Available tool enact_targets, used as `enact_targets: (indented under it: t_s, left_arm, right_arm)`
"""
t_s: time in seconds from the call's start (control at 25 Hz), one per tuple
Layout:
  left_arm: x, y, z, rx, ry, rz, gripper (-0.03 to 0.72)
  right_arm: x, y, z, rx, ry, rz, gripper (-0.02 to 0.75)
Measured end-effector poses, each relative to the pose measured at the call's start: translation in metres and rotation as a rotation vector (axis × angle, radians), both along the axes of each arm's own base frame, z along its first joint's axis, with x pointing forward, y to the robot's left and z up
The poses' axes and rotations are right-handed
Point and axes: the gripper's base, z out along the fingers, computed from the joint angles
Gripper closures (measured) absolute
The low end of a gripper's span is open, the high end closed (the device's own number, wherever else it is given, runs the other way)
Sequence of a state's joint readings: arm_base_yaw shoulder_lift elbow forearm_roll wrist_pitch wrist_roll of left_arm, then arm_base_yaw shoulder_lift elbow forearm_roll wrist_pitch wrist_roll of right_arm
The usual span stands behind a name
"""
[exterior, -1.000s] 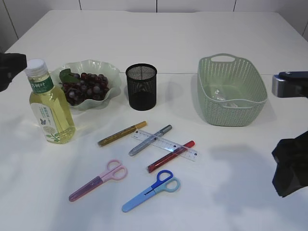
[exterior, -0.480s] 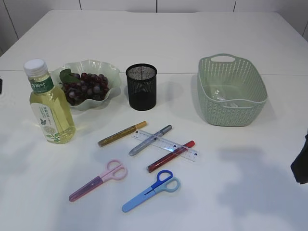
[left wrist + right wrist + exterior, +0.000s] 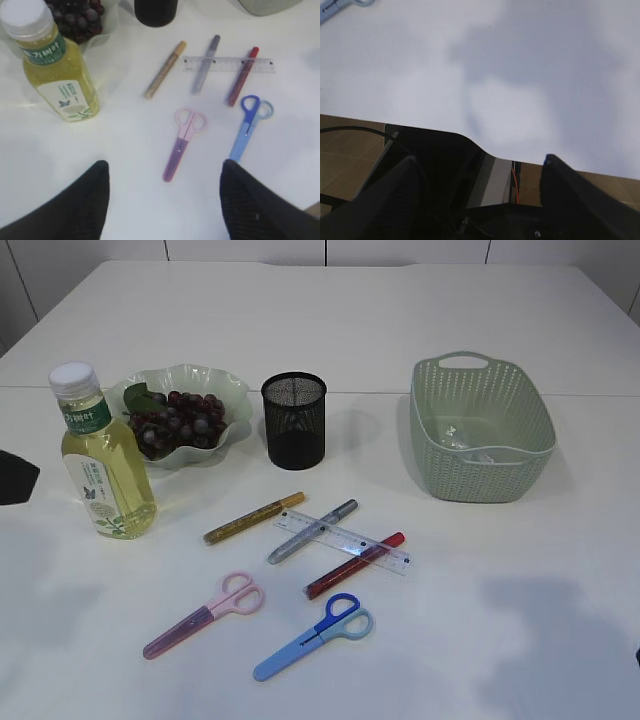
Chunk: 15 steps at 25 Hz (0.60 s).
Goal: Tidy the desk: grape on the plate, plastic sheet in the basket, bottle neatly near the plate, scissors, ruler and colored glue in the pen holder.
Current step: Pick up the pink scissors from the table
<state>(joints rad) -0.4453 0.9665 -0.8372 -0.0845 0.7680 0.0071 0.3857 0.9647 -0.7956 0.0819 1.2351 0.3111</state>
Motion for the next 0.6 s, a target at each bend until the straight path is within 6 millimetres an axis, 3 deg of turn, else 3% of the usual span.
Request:
enact_targets:
  t_s: [0.16,0.6]
  left_arm:
    - [0.012,-0.010,-0.002,0.060,0.099,-0.041,0.201]
    - [0.069,-0.044,-0.023,0.201,0.383,-0.165,0.230]
  right_arm:
    - [-0.003,-0.002,-0.009,-0.019,0.030,0.001,0.155]
    - [-0.003,-0.002,-0.009,-0.027,0.025,0.021,0.155]
